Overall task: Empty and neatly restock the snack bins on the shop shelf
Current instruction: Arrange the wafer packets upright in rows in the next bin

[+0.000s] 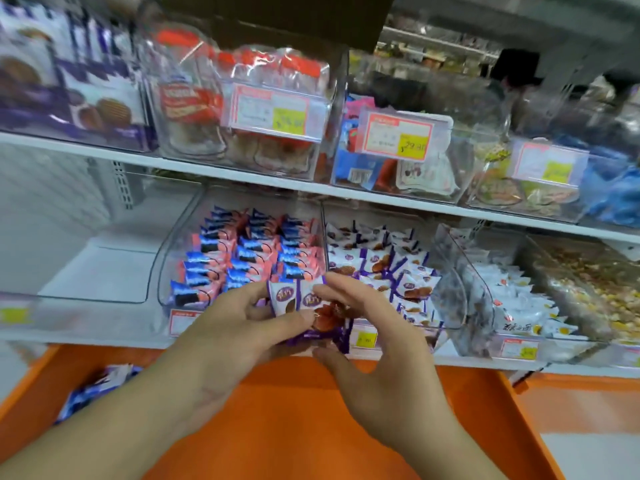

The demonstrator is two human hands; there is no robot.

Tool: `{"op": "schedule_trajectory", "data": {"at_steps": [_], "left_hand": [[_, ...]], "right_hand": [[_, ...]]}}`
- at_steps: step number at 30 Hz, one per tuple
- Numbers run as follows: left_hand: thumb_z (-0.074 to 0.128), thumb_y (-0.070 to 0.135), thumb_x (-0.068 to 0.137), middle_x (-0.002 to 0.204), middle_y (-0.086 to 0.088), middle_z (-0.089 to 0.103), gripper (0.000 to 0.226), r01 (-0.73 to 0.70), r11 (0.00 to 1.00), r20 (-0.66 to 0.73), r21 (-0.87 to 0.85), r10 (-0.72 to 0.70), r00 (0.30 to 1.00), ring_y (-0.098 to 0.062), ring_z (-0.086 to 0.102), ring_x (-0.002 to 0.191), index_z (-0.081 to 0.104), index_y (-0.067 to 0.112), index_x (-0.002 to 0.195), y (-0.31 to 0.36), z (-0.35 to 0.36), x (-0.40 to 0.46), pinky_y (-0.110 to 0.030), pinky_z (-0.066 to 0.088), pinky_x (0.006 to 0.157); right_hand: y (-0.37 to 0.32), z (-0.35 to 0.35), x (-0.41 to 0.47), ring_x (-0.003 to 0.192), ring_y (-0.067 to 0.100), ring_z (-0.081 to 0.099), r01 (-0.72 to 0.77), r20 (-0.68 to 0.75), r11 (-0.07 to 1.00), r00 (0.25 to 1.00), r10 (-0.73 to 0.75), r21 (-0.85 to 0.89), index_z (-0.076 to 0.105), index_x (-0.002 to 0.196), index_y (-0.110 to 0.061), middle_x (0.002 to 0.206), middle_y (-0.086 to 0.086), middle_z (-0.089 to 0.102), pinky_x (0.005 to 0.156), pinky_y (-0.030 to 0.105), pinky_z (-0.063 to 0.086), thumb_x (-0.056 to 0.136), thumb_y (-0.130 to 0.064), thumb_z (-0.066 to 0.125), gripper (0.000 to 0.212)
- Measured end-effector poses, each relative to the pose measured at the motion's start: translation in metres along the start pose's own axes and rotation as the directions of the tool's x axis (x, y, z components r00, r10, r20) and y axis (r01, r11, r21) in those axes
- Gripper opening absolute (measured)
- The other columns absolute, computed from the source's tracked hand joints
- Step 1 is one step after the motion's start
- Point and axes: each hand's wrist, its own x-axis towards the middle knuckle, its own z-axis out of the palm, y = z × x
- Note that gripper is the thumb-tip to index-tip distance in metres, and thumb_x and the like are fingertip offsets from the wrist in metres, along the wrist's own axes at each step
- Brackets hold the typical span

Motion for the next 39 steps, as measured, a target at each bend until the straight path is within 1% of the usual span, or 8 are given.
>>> {"op": "schedule_trajectory", "data": {"at_steps": [6,11,17,22,27,30,35,39], "left_hand": [[0.073,0.001,0.090,0.105,-0.013,0.079,0.031,0.010,0.998,0.017,0.058,-0.011,1.000,-0.029,0.077,0.098,0.071,0.012,0.118,-0.001,0.006,0.005,-0.035,0.064,0.083],[0.075,0.005,0.089,0.108,-0.004,0.080,0.034,-0.006,0.980,0.077,0.201,-0.010,0.997,-0.022,0.076,0.104,0.070,0.016,0.120,-0.009,0.020,0.007,-0.039,0.063,0.089],[0.090,0.030,0.074,0.107,-0.002,0.079,0.042,-0.041,0.934,0.114,0.354,0.000,0.993,-0.020,0.075,0.102,0.074,0.022,0.112,-0.023,0.031,0.006,-0.048,0.060,0.096],[0.082,0.027,0.078,0.106,-0.003,0.080,0.044,-0.052,0.945,0.093,0.323,0.023,0.995,-0.021,0.076,0.101,0.069,0.020,0.120,-0.026,0.040,0.009,-0.049,0.059,0.095],[0.080,0.024,0.085,0.106,0.002,0.080,0.037,-0.101,0.904,0.199,0.415,0.017,0.980,-0.013,0.075,0.102,0.068,0.020,0.120,-0.015,0.051,0.017,-0.030,0.058,0.093],[0.089,0.029,0.075,0.099,0.011,0.078,0.041,-0.147,0.812,0.184,0.565,0.049,0.982,-0.006,0.075,0.088,0.070,0.032,0.112,-0.002,0.059,0.029,-0.022,0.060,0.074],[0.089,0.057,0.069,0.121,0.028,0.064,0.063,-0.325,0.426,0.323,0.844,0.080,0.943,0.008,0.060,0.112,0.063,0.048,0.126,0.017,0.080,0.075,-0.025,0.051,0.101],[0.087,0.059,0.071,0.117,0.023,0.062,0.056,-0.338,0.251,0.331,0.907,0.071,0.941,-0.006,0.068,0.098,0.063,0.045,0.119,0.020,0.109,0.118,-0.032,0.056,0.088]], "right_hand": [[0.011,-0.016,0.000,0.135,-0.013,0.043,-0.073,-0.086,0.995,0.994,0.068,-0.064,0.051,0.139,-0.051,0.140,-0.036,0.052,0.107,0.009,0.037,0.090,-0.032,0.079,0.059],[0.027,-0.021,-0.006,0.081,0.003,0.068,-0.322,0.011,0.893,0.942,0.336,0.315,0.063,0.123,-0.027,0.087,-0.015,0.073,0.074,0.018,0.053,0.090,-0.003,0.079,0.044],[0.036,-0.021,-0.019,0.089,0.013,0.069,-0.332,-0.001,0.910,0.939,0.343,0.247,0.064,0.112,-0.045,0.098,-0.009,0.071,0.081,0.031,0.058,0.086,-0.017,0.086,0.044],[0.043,-0.023,-0.018,0.114,0.004,0.064,-0.378,-0.001,0.895,0.921,0.390,0.237,0.056,0.135,-0.041,0.120,-0.015,0.068,0.097,0.030,0.055,0.086,-0.032,0.085,0.058],[0.049,-0.043,-0.007,0.107,0.013,0.074,-0.383,0.136,0.834,0.923,0.359,0.398,0.067,0.124,-0.025,0.113,-0.005,0.078,0.098,0.039,0.059,0.090,-0.001,0.078,0.044],[0.058,-0.059,0.002,0.103,0.013,0.075,-0.350,0.095,0.866,0.936,0.339,0.357,0.067,0.124,-0.026,0.108,-0.004,0.079,0.095,0.039,0.061,0.085,0.001,0.082,0.050],[0.078,-0.083,0.024,0.105,0.005,0.072,-0.320,0.102,0.924,0.947,0.305,0.211,0.064,0.130,-0.032,0.112,-0.012,0.076,0.095,0.033,0.060,0.084,-0.006,0.085,0.057],[0.107,-0.105,0.030,0.132,0.000,0.049,-0.300,-0.039,0.943,0.954,0.298,-0.144,0.044,0.152,-0.041,0.145,-0.023,0.052,0.107,0.018,0.041,0.094,-0.026,0.077,0.068]]}}
